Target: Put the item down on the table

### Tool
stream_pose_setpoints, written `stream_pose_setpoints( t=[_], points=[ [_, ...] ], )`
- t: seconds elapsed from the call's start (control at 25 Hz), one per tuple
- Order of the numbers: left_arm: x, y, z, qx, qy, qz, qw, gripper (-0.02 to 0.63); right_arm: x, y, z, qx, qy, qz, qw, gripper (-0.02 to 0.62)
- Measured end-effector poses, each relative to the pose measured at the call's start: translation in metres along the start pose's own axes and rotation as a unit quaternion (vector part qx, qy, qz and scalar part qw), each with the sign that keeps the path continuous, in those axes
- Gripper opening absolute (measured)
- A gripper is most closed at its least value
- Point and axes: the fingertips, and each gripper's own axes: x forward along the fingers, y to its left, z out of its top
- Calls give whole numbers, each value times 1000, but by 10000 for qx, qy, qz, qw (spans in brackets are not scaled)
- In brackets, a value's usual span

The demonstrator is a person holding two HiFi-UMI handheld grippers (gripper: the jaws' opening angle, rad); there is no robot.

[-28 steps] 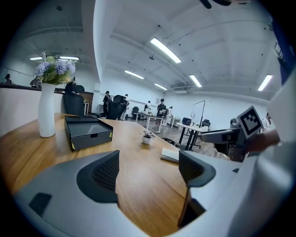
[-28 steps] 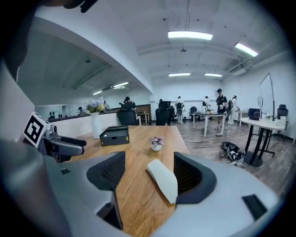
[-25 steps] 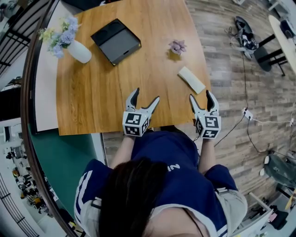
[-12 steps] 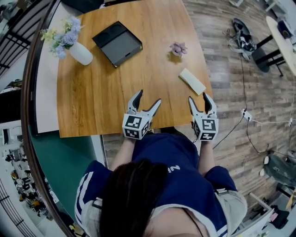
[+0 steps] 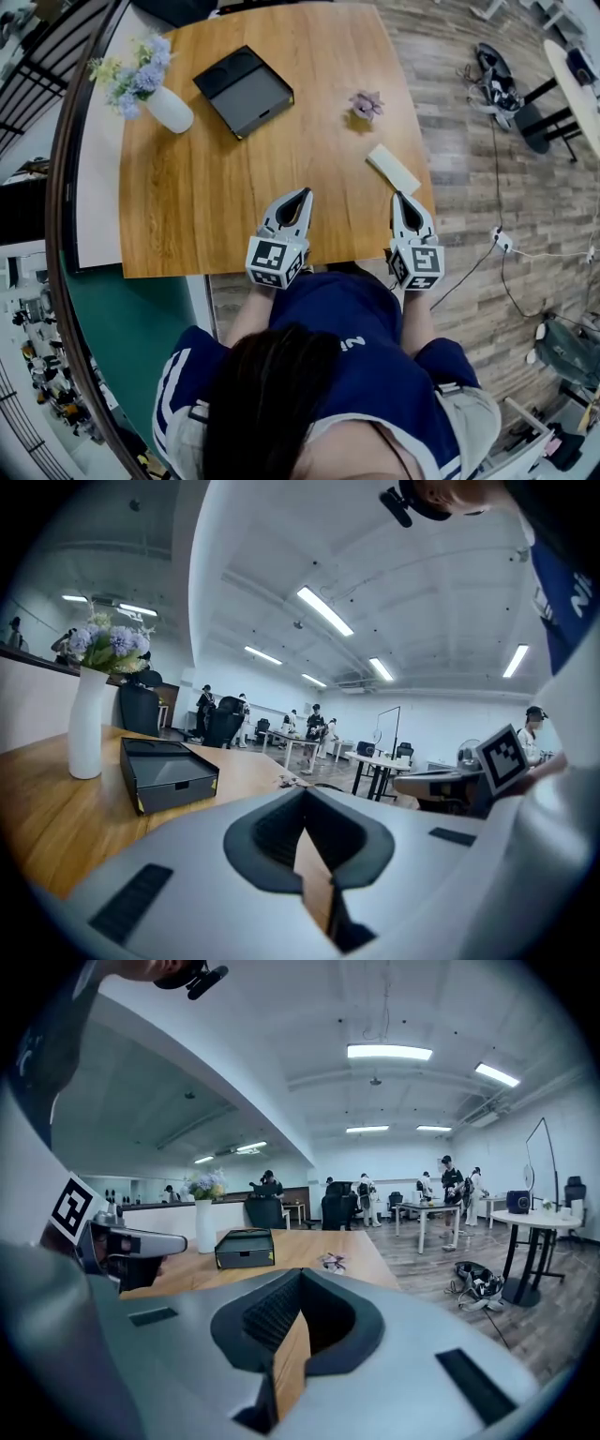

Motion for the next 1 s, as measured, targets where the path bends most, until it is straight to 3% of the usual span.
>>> stream_pose_setpoints(
  t=[0.4, 1.0],
  points=[
    [4, -4, 1, 323, 99, -39, 9994, 3, 3, -1, 8, -369, 53, 25, 9993, 8],
    [9, -4, 3, 423, 112, 51, 9990, 3, 5, -9, 1, -734, 259, -81, 9969, 8]
  ],
)
